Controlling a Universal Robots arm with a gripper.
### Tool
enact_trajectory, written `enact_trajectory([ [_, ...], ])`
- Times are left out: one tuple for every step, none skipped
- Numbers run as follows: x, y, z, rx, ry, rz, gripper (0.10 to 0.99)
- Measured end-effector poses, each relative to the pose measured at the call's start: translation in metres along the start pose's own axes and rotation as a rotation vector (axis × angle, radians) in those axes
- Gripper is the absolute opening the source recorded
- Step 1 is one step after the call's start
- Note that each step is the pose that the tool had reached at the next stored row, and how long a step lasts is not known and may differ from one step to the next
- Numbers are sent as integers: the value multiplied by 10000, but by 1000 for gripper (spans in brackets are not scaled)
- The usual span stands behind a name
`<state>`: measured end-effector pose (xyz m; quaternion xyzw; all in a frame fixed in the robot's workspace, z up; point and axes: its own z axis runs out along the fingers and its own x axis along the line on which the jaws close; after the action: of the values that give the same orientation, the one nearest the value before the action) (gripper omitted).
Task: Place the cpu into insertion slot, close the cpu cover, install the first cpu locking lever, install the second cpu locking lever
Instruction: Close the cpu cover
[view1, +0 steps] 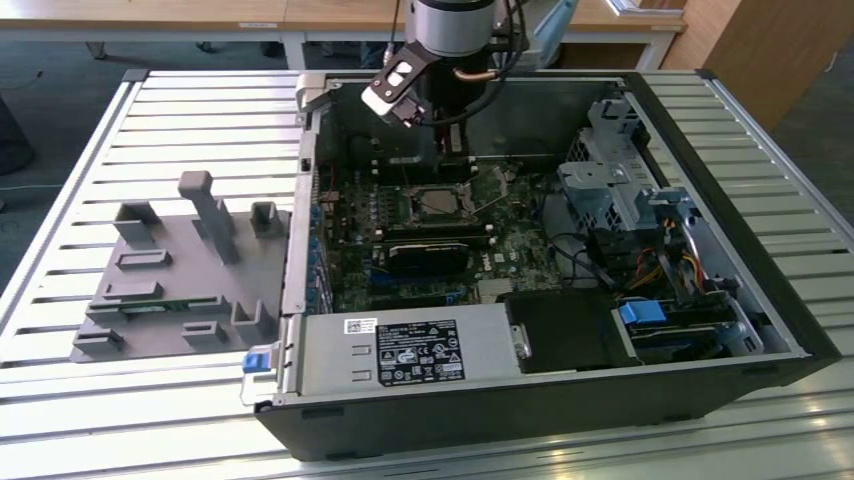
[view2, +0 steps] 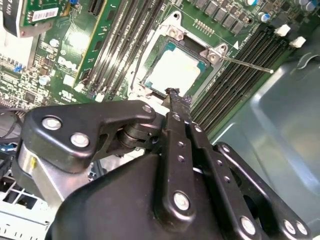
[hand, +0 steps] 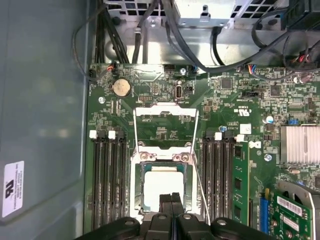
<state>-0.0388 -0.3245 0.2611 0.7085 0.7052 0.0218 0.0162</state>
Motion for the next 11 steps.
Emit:
enact_trajectory([
  [-10, 0, 0, 0, 0, 3, 106],
  [-22, 0, 0, 0, 0, 5, 106],
  [-34, 0, 0, 0, 1, 6, 106],
  [-46, 0, 0, 0, 1, 8, 106],
  [-55, 0, 0, -1, 1, 10, 106],
  [-66, 0, 0, -1, 0, 11, 106],
  [-72, 2, 0, 0, 0, 11, 106],
  [-76, 9, 0, -1, 1, 11, 106],
  [-78, 20, 1, 0, 1, 12, 106],
  [-78, 34, 2, 2, 0, 12, 106],
  [-79, 53, 2, 3, -1, 12, 106],
])
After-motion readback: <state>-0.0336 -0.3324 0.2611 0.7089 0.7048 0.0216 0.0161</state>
